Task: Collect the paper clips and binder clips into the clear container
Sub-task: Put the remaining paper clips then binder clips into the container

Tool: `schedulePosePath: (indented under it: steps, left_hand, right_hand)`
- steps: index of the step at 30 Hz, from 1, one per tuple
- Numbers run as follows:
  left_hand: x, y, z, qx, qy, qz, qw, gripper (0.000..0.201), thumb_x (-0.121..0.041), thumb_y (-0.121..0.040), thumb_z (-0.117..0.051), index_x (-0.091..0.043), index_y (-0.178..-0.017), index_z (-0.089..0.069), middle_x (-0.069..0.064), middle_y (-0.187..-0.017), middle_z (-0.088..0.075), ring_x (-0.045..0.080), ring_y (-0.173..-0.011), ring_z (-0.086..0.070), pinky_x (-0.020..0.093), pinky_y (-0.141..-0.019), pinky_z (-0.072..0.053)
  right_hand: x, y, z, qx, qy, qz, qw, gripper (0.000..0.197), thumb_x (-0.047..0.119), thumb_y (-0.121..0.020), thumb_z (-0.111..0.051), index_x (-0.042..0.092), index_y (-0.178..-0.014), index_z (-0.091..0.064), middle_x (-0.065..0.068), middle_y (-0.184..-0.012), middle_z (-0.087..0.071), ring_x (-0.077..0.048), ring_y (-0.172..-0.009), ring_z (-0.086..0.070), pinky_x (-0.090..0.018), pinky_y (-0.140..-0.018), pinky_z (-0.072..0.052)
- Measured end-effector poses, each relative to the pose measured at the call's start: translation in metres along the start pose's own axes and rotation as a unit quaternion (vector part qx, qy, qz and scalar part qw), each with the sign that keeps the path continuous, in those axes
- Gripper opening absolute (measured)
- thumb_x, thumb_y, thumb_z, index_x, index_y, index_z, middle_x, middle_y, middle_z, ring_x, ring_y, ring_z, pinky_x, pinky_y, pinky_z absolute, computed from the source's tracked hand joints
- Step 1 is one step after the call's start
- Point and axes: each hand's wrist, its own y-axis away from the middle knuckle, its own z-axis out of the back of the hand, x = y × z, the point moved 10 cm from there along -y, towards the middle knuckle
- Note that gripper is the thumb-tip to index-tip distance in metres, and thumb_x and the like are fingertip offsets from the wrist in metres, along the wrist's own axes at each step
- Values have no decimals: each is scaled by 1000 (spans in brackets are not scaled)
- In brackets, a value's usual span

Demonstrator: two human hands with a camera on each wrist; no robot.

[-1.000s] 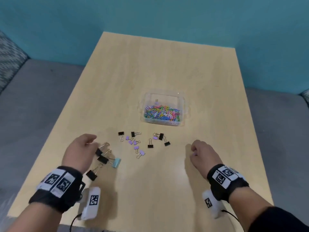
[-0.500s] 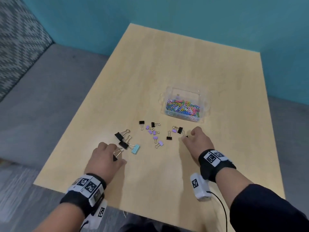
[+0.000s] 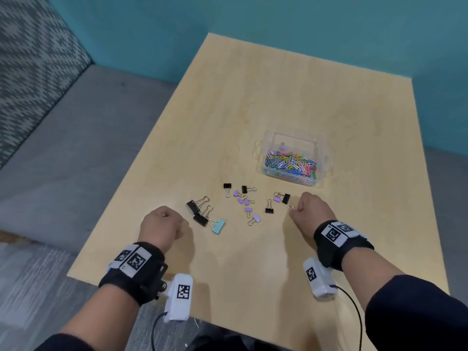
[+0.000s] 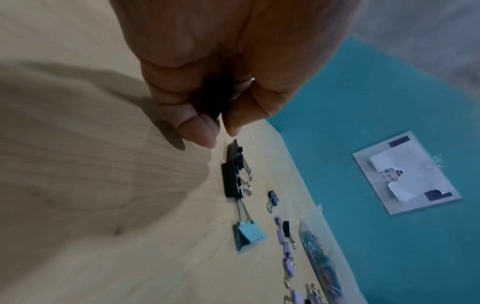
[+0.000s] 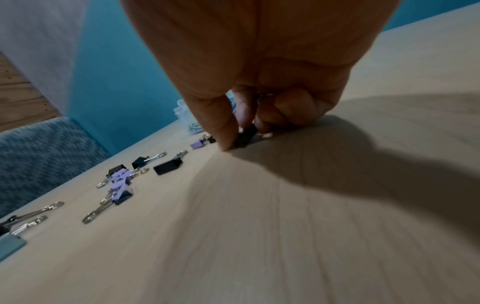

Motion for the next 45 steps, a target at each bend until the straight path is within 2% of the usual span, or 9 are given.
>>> schedulePosePath:
  steps: [7,14,17,22,29,35,38,41,45]
  left_hand:
    - [-49,-6,-28,26,-337,-171,925,22,-40,-89,-56,-25,-99,-44,-4,-79,-58,17,-70,-56,31,-59,-42]
    - [-52,-20,-53,58,-418,-163,892,35,-41,-78,-67,-22,-90,-41,-6,-85,-59,15,-69,-56,30,-59,-44]
    - [-53,-20,-56,59,-414,-150,896,31,-36,-76,-66,-22,-86,-40,-6,-80,-59,14,-66,-56,28,-55,-40]
    - [-56,-21,-46,65,-341,-114,931,24,-29,-77,-61,-15,-90,-45,-2,-80,-58,16,-68,-54,29,-53,-35]
    - [-62,-30,-40,119,-89,-40,988,24,-24,-66,-59,-11,-82,-46,10,-69,-50,20,-52,-40,29,-49,-33]
    - [-163,-22,-115,162,-199,-177,950,24,-24,-71,-59,-13,-89,-48,5,-75,-54,23,-62,-49,34,-59,-41]
    - [-212,-15,-180,169,-321,-257,896,21,-22,-79,-56,-13,-94,-45,5,-76,-57,21,-64,-52,31,-56,-39]
    - [-245,-13,-248,172,-414,-320,834,24,-23,-77,-54,-12,-95,-42,6,-75,-57,25,-67,-55,32,-54,-39]
    - [-256,-20,-305,158,-478,-340,795,26,-17,-78,-58,-11,-96,-41,8,-77,-54,27,-67,-53,32,-51,-37]
  right_hand:
    - [-11,3,-6,0,-134,-35,990,13,8,-81,-51,17,-89,-57,-2,-79,-60,-25,-74,-57,-30,-62,-43]
    - [-27,30,-27,22,-492,-187,850,23,-5,-76,-38,12,-70,-52,-13,-63,-53,-19,-46,-40,-24,-43,-27]
    - [-14,36,-37,56,-477,-186,857,24,-2,-79,-38,14,-83,-55,-8,-62,-57,-14,-42,-36,-19,-40,-24]
    - [28,34,-24,27,-186,-40,981,23,39,-84,-58,18,-87,-49,-1,-77,-60,-18,-64,-53,-29,-53,-36]
    - [58,22,-26,47,15,-28,998,35,52,-87,-49,19,-97,-42,0,-80,-56,-24,-72,-56,-32,-59,-41]
    - [52,19,-29,82,1,6,997,34,41,-83,-46,20,-109,-48,-1,-82,-57,-24,-75,-56,-30,-57,-41]
    - [37,23,-22,100,-79,17,992,16,40,-81,-50,25,-84,-46,1,-77,-56,-19,-68,-53,-30,-55,-36]
    - [1,24,-6,98,-293,-52,950,23,33,-79,-58,20,-70,-40,2,-65,-49,-17,-55,-43,-29,-51,-30]
    - [-42,22,8,131,-596,-182,771,14,15,-78,-47,19,-67,-39,-3,-55,-39,-15,-43,-25,-20,-44,-14]
